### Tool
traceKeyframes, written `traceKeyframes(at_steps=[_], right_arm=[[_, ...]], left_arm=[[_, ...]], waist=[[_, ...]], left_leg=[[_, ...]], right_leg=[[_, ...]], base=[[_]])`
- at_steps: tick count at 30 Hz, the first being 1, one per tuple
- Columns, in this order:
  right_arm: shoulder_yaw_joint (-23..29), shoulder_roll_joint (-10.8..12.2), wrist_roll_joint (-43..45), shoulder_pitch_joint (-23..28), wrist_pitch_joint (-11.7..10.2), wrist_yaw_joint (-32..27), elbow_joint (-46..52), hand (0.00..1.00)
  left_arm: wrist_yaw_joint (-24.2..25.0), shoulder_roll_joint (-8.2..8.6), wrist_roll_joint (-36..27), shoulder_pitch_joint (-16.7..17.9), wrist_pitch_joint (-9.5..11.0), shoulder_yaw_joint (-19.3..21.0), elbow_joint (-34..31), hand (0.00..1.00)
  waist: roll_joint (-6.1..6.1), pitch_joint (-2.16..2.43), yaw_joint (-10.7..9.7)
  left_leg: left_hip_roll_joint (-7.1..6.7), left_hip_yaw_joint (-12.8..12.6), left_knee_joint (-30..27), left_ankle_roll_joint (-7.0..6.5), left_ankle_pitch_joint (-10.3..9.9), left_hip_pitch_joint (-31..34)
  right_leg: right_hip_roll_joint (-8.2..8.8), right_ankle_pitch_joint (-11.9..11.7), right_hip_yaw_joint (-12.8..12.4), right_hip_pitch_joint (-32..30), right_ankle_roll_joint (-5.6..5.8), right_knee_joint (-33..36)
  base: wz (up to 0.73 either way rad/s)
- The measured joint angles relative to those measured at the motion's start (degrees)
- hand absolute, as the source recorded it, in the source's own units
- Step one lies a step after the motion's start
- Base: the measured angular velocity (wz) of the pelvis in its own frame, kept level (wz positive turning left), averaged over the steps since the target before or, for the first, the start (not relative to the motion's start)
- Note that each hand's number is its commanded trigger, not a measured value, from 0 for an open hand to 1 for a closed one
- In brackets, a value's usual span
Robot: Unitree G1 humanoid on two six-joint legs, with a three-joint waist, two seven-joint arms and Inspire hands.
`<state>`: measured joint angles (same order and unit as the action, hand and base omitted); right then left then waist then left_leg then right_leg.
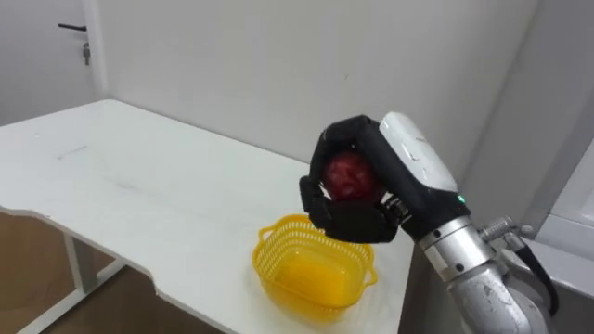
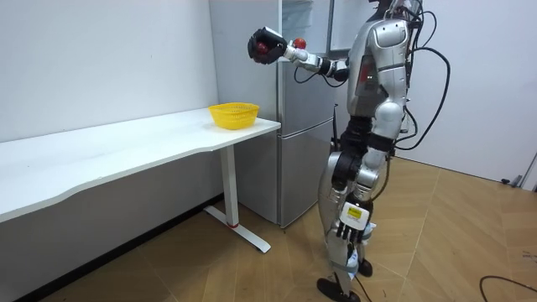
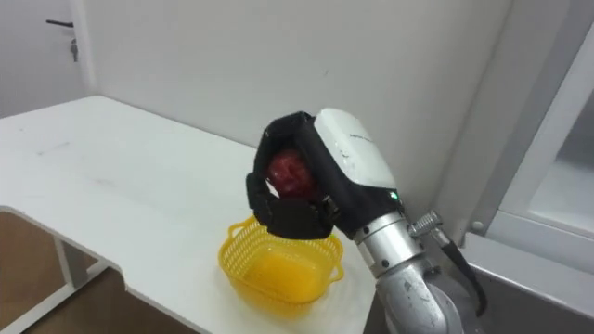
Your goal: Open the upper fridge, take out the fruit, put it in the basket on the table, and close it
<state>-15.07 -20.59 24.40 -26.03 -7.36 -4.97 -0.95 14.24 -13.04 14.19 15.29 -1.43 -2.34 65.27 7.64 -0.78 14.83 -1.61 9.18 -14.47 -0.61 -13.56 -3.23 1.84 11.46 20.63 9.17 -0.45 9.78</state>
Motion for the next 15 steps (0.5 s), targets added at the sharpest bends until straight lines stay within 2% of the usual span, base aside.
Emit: traceKeyframes(at_steps=[2, 9, 15], right_arm=[[0.0, -0.83, 0.09, 0.0, 0.25, 0.0, -1.3, 1.0], [-0.02, -1.99, 0.16, -1.92, 1.57, -0.12, -8.27, 1.0], [-0.08, -2.84, 0.17, -2.74, 1.78, -0.24, -12.23, 1.0]], left_arm=[[0.01, -0.08, 0.0, 0.11, 0.0, 0.17, -0.17, 0.0], [0.07, -1.27, -0.05, 1.37, -0.22, 2.16, -1.34, 0.0], [0.6, -1.46, 0.08, 2.52, -0.83, 2.38, -4.18, 0.0]], waist=[[0.36, 0.19, 0.16], [1.58, -0.22, 2.22], [2.05, -0.19, 3.43]], left_leg=[[-0.21, 0.65, -0.34, -0.04, 0.04, 0.5], [-0.31, 1.44, -0.29, 0.1, 0.28, 0.97], [-0.7, 2.35, -0.36, 0.03, 0.35, 1.45]], right_leg=[[0.06, 0.04, 0.06, -0.05, 0.07, 0.0], [-0.01, 0.08, 0.32, -0.07, 0.11, -0.12], [0.13, 0.08, 0.9, 0.12, 0.11, -0.13]], base=[[0.2], [0.06], [0.1]])
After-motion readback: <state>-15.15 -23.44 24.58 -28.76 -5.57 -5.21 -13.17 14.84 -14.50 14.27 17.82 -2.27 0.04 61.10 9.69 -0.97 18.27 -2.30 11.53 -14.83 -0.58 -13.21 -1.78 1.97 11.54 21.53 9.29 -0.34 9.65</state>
